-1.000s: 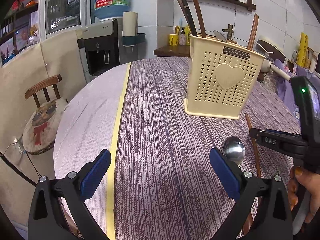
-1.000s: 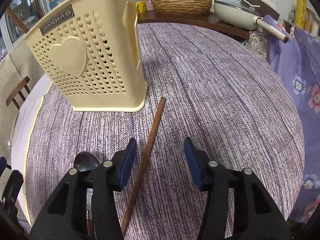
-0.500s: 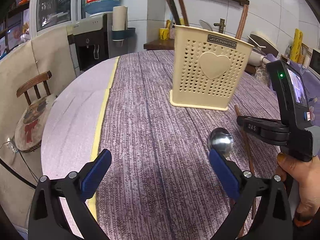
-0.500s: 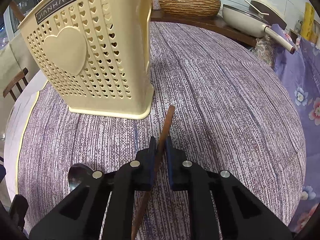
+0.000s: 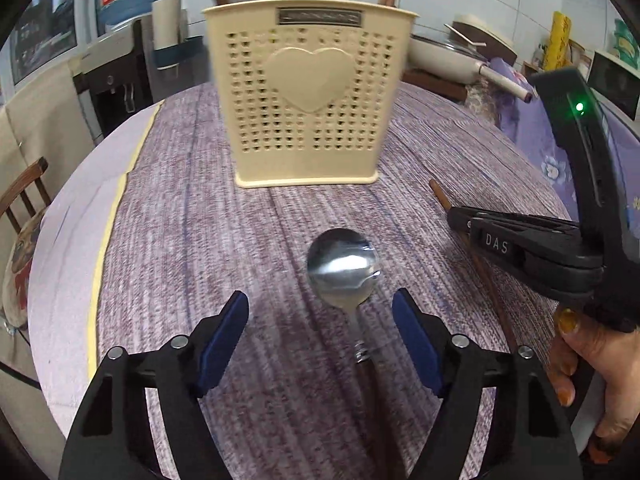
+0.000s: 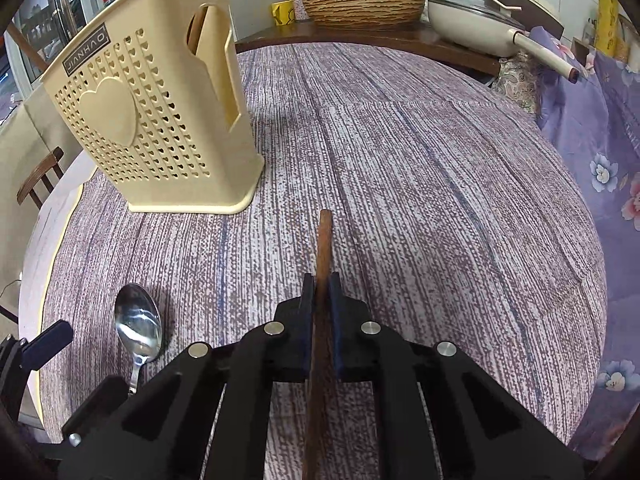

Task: Organize utensils
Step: 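Close the left gripper on the metal spoon while the right gripper closes on a brown chopstick, then lift the spoon and chopstick up toward the cream basket with both grippers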

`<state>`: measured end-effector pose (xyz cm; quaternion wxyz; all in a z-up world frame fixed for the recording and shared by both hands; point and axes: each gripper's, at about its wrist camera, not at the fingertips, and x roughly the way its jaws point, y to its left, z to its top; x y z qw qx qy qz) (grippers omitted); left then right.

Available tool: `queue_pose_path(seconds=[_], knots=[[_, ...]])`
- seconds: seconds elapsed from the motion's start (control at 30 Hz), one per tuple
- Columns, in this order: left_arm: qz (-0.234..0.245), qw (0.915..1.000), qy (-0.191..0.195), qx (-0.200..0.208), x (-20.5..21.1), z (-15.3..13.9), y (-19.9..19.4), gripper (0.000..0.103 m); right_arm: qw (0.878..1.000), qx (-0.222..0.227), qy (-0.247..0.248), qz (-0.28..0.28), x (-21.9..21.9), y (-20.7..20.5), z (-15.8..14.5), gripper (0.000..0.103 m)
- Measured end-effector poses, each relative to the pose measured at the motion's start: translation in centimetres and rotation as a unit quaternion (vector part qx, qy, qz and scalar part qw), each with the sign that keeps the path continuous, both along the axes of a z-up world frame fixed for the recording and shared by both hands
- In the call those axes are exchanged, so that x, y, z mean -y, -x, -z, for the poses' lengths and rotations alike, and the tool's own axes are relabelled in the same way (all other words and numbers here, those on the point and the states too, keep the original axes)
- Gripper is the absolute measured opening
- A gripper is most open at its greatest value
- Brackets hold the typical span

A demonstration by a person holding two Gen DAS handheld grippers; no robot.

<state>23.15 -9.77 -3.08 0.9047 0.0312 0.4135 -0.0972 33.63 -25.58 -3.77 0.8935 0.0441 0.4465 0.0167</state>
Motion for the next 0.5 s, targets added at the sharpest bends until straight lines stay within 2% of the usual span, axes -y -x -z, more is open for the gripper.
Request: queue_pose_path(seconds=[0.07,0.13,0.23,0.37,0.5], knots=[[0.003,0.9999,-0.014,-0.003,1.0,0.3,-0.6,0.070,1.000,0.000,-0.001,0.000,0.2,-0.2,0.0,0.008],[0.003,0.9997,-0.022,-0.013,1.6,0.7,-1.3,0.064,1.000,0.001,0.000,-0.002,0.2,-0.2,0.0,0.008],[-0.003,0.9994,-0.017,-0.029,1.8,1.4,-2.0,0.059,1.000,0.003,-0.002,-0.002,0.4,-0.2,0.0,0.008],[-0.008,0.9993,-0.029,-0.024,2.3,1.6,-2.3,0.056,1.000,0.004,-0.004,-0.003,0.5,-0.1,0.1,0.008],[-0.014,0.9991,-0.029,-0.025,2.5,1.4,-2.8,0.047,1.000,0.005,-0.003,-0.004,0.5,-0.2,0.1,0.008]])
